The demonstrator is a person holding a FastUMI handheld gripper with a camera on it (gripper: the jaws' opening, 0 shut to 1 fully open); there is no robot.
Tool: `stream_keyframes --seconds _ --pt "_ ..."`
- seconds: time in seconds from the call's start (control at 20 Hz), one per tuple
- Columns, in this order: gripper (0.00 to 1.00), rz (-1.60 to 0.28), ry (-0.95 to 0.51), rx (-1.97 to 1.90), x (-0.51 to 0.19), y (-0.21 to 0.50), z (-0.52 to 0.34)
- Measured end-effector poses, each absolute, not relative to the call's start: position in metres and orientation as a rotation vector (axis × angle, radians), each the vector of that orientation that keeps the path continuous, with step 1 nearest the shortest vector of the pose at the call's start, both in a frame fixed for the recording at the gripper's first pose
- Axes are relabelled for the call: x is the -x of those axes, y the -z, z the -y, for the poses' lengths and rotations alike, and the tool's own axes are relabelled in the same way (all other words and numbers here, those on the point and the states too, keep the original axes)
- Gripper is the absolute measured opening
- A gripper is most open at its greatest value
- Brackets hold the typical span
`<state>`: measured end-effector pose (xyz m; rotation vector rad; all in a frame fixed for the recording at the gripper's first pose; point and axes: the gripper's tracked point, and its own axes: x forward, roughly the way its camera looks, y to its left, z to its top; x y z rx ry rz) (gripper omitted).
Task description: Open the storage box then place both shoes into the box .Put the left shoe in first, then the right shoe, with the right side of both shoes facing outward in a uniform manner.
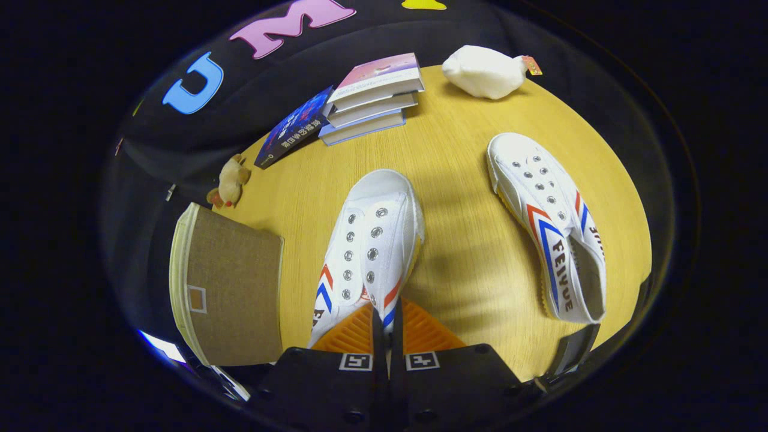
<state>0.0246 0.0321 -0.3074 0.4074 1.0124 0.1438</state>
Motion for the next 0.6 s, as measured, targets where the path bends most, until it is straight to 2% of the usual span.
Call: stream_keyframes --seconds 0.3,0.6 --pt "0.05 -0.919 -0.123 -0.408 -0.008 0.227 -0.069" --pt "0.05 -0.818 -0.181 -0.453 0.003 0.151 -0.142"
